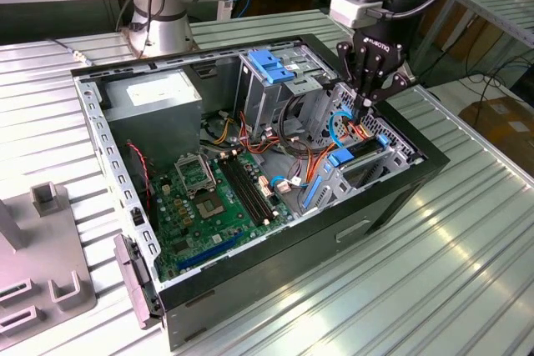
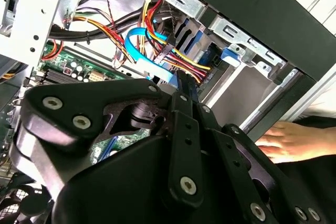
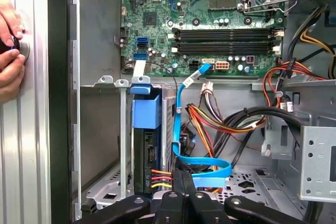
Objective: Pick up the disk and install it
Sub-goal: 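Insert the second disk wire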
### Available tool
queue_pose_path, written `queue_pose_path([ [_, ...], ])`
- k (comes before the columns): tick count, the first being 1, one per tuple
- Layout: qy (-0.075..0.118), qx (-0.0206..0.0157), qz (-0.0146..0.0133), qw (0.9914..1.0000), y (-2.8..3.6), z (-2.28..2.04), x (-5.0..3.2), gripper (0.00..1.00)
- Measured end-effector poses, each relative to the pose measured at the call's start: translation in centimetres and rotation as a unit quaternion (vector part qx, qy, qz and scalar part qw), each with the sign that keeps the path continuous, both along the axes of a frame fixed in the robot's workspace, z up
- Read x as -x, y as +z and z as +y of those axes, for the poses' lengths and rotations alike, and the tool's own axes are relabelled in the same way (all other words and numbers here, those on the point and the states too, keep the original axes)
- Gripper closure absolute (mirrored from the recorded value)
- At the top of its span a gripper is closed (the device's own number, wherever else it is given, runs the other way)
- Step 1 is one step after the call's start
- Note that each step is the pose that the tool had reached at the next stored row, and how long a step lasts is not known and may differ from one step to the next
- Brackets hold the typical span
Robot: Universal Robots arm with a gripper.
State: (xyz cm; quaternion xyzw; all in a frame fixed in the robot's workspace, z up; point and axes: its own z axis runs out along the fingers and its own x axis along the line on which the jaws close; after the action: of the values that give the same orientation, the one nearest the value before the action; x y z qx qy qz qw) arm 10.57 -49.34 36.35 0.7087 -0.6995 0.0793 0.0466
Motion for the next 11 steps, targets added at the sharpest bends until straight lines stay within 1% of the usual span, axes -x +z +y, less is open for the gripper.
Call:
queue_pose_path([
  [5, 0.000, 0.0003, -0.0005, 1.00000, -0.13, -0.03, 0.01, 0.89],
  [6, 0.000, 0.0003, -0.0005, 1.00000, -0.17, -0.03, 0.01, 0.82],
  [11, 0.000, 0.0008, -0.0011, 1.00000, -0.28, -0.03, 0.01, 0.82],
])
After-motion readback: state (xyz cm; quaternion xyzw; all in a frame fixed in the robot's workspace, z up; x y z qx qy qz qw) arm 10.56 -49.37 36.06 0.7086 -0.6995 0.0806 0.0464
